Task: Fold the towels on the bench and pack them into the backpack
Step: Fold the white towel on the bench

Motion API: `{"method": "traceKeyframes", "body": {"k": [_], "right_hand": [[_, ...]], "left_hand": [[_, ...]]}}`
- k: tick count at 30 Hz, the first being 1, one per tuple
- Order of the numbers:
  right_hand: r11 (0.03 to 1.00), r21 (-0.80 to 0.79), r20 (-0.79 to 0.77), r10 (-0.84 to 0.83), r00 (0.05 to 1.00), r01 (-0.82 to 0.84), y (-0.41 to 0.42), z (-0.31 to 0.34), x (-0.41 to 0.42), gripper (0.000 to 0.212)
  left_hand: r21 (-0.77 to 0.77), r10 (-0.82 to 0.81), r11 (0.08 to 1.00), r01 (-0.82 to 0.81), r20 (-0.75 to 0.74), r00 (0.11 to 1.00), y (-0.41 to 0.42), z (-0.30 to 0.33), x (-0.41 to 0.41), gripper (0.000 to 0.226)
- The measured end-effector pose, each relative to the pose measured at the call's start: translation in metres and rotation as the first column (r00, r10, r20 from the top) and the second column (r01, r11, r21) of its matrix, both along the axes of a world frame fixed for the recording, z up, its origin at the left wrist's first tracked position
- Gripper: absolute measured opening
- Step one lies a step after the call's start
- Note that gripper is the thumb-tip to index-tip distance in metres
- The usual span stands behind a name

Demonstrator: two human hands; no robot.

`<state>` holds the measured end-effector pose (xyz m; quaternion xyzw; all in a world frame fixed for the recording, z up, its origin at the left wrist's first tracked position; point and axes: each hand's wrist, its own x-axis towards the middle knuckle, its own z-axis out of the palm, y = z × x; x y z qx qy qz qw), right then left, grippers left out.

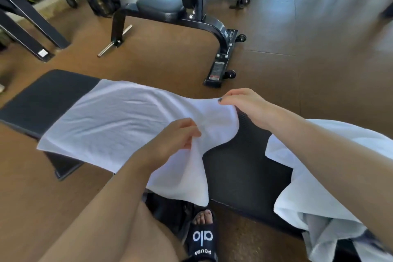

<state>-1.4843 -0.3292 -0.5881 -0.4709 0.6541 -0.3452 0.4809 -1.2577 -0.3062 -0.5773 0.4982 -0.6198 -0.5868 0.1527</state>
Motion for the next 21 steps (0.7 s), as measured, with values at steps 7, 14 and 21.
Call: {"method": "traceKeyframes", "body": {"k": [7, 14, 21], "right_hand": [[0.987, -0.121, -0.504, 0.027, 0.863, -0.102, 0.001, -0.011, -0.012, 0.016], [0.979, 0.201, -0.279, 0.088, 0.956, -0.031, 0.005, -0.004, -0.032, 0.033], [0.979, 0.172, -0.378, -0.037, 0.925, 0.109, 0.013, -0.007, -0.050, 0.037]], "left_hand": [[-0.123, -0.056, 0.989, 0.083, 0.210, 0.976, -0.005, -0.013, 0.003, 0.020], [-0.397, -0.121, 0.853, 0.338, 0.480, 0.869, 0.010, -0.026, -0.004, 0.035], [-0.362, -0.367, 0.702, 0.613, 0.554, 0.747, 0.032, -0.030, -0.016, 0.023]]}}
